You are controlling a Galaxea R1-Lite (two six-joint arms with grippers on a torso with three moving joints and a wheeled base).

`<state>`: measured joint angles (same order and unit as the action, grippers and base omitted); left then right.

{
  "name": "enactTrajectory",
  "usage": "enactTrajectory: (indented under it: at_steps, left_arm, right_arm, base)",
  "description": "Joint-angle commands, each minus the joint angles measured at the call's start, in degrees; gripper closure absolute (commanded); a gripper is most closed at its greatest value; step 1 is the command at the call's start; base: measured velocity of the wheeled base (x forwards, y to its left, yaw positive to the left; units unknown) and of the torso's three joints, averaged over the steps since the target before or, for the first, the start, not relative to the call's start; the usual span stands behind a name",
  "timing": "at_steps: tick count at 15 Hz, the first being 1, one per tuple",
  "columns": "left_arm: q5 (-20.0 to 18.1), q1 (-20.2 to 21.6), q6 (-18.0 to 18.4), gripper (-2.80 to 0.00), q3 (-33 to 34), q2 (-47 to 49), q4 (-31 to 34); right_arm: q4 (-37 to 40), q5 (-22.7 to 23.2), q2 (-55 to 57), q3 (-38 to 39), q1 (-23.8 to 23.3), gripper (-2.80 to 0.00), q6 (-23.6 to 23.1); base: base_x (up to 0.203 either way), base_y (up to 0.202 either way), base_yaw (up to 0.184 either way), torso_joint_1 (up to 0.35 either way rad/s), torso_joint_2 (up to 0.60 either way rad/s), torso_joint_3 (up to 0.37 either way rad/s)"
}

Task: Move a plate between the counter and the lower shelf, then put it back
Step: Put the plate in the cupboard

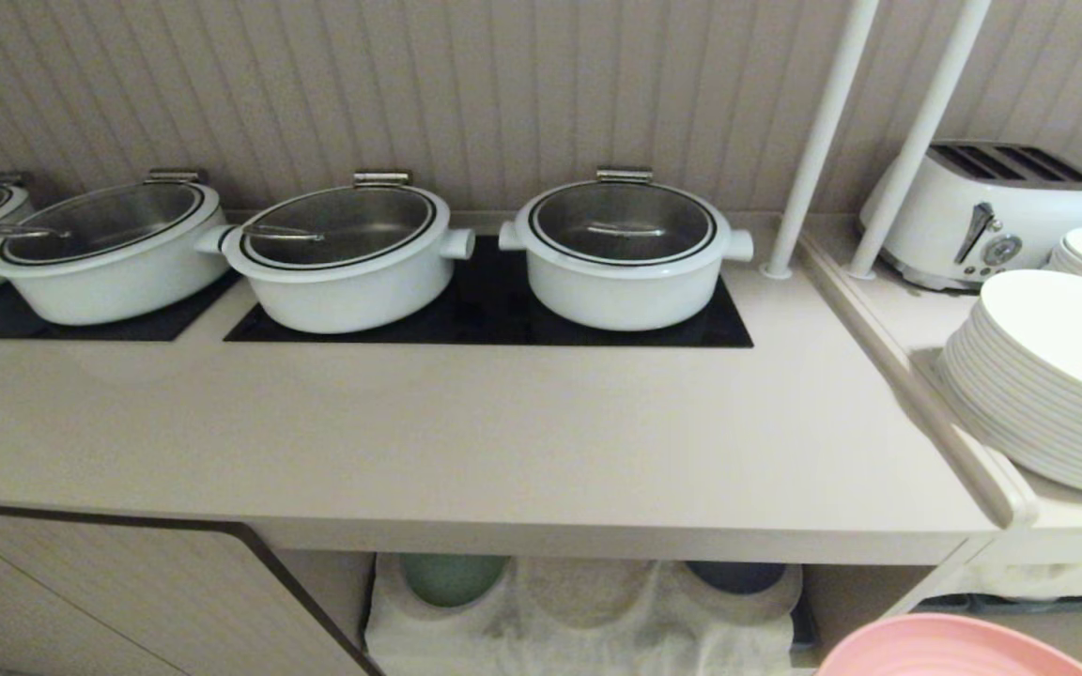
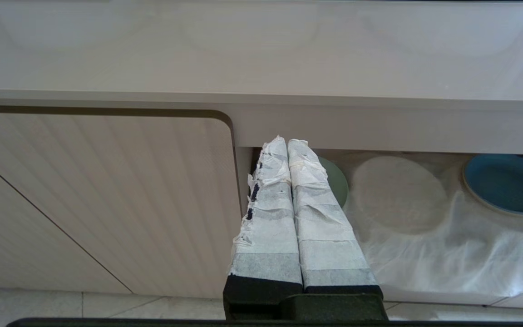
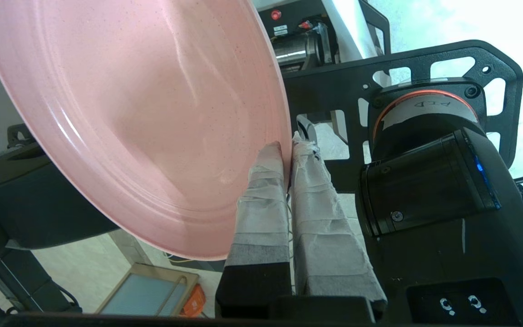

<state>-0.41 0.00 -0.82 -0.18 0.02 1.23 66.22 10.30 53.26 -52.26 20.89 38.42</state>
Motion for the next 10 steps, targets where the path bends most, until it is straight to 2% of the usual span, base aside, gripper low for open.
enactTrajectory:
  at_steps: [1,4,10]
  left_arm:
    - [-0.02,0.00,-0.06,0.00,0.01,-0.02,0.00]
    - [-0.02,0.00,0.02,0.00,0.01,-0.02,0.00]
    - [-0.02,0.00,-0.06,0.00,0.01,-0.02,0.00]
  right_arm:
    - [-0.05,0.07,0.41,0.37,0.02,0.00,0.32]
    - [-3.21,-0.08,1.76,1.29,0.02,0.00,3.21]
    - [-3.46,-1.22,3.60,1.71,0.02,0.00,3.59]
  base:
    - [0.000,0.000,0.000,0.000,0.00,0.000]
    - [0.000,0.000,0.000,0.000,0.00,0.000]
    - [0.000,0.000,0.000,0.000,0.00,0.000]
